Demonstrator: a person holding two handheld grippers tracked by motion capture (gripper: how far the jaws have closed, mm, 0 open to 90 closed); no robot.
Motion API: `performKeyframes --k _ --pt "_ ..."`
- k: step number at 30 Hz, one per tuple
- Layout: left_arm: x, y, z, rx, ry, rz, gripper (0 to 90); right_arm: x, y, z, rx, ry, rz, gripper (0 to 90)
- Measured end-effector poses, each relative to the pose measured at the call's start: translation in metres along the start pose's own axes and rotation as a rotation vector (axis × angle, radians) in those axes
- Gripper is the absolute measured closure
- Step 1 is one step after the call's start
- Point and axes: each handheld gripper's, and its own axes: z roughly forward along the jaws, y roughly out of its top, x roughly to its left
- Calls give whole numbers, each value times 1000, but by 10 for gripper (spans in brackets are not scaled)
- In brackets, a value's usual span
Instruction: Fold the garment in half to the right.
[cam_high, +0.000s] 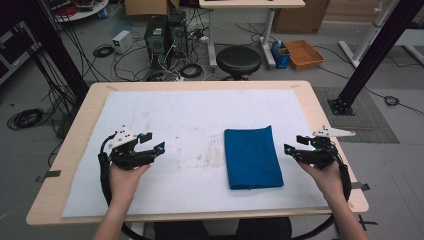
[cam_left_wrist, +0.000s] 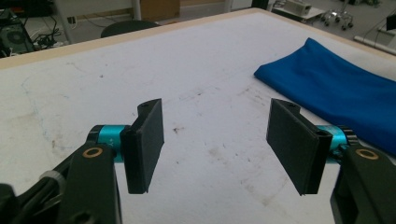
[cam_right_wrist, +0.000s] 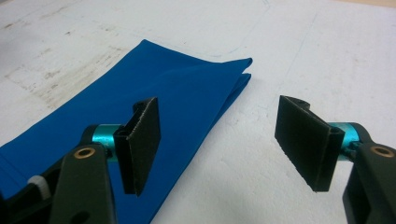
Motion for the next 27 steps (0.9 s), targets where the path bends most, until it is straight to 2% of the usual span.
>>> performKeyframes --k 2,4,9,14,27 --pt "1 -2 0 -10 -11 -9 367 0 0 0 -1 1 -4 314" --pt "2 -4 1 -16 -19 11 367 1 0 1 0 1 -4 314" --pt "-1 -5 1 -51 -23 18 367 1 1 2 2 1 -8 318" --pt "-2 -3 3 -24 -34 -5 367 0 0 3 5 -3 -4 318" --pt "-5 -2 3 -10 -37 -5 367 -1 0 2 6 -6 -4 318"
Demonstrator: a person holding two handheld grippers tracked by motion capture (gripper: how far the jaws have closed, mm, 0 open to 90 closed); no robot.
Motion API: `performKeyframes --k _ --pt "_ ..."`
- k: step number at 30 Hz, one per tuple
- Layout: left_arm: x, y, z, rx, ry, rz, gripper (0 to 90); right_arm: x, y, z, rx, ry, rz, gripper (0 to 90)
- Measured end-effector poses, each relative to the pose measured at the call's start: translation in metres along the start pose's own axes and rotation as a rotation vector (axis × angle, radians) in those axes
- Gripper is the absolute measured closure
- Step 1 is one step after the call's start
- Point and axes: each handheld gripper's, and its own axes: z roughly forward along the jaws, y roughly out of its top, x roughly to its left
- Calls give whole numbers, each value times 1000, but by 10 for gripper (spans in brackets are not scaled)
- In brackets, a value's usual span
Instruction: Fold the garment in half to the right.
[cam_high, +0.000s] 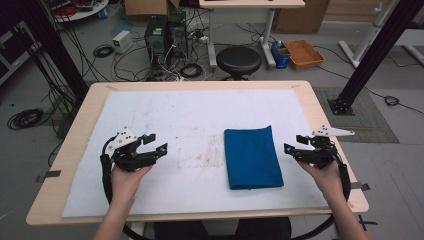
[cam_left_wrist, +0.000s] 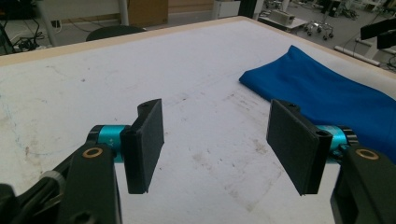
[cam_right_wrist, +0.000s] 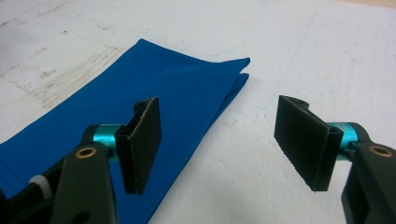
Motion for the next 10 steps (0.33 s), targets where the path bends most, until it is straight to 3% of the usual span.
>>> performKeyframes --k 10 --pt "-2 2 2 11 -4 10 367 -1 -1 0 1 2 -5 316"
